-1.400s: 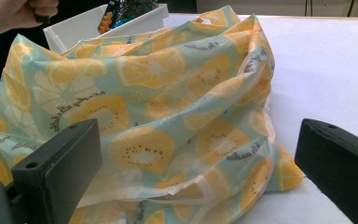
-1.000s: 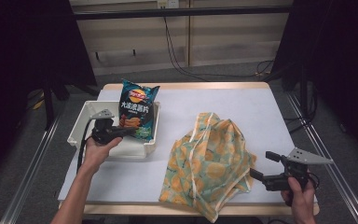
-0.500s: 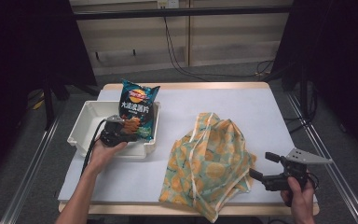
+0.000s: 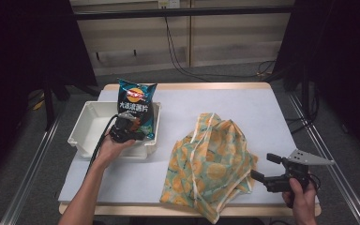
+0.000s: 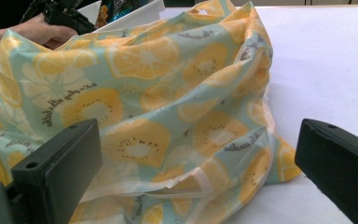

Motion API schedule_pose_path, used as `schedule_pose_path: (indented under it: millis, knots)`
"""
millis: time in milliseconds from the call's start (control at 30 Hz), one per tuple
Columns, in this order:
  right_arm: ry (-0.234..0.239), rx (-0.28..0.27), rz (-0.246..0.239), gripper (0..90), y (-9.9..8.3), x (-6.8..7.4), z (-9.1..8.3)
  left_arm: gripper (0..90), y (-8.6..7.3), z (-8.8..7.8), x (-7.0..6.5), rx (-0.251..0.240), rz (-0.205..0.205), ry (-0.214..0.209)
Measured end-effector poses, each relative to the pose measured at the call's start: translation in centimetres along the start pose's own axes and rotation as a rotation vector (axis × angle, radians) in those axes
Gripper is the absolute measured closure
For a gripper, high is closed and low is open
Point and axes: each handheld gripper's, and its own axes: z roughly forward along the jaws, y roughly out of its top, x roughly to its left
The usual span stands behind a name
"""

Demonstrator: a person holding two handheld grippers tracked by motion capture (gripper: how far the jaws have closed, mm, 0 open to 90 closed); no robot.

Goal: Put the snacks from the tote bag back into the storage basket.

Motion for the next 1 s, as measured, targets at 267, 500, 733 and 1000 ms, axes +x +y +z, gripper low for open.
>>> schedule_pose_path:
  millis: [267,500,733,1000]
  knots:
    - [0.004,0.006,-0.003,0.0,0.0,0.1,0.3,90.0,0.7,0.3,0.6,0.000,-0.003,0.010]
    - [0.005,0.005,-0.002,0.0,-0.1,0.0,0.2,86.9,0.6,0.0,0.2,-0.026,-0.021,-0.008]
    - [-0.005,0.000,-0.001,0.0,0.0,0.1,0.0,74.7,-0.5,-1.5,-0.3,-0.149,-0.068,-0.045]
    - [-0.020,-0.015,0.005,0.0,0.0,0.1,-0.1,63.5,-1.4,-4.2,-1.2,-0.277,-0.078,-0.052]
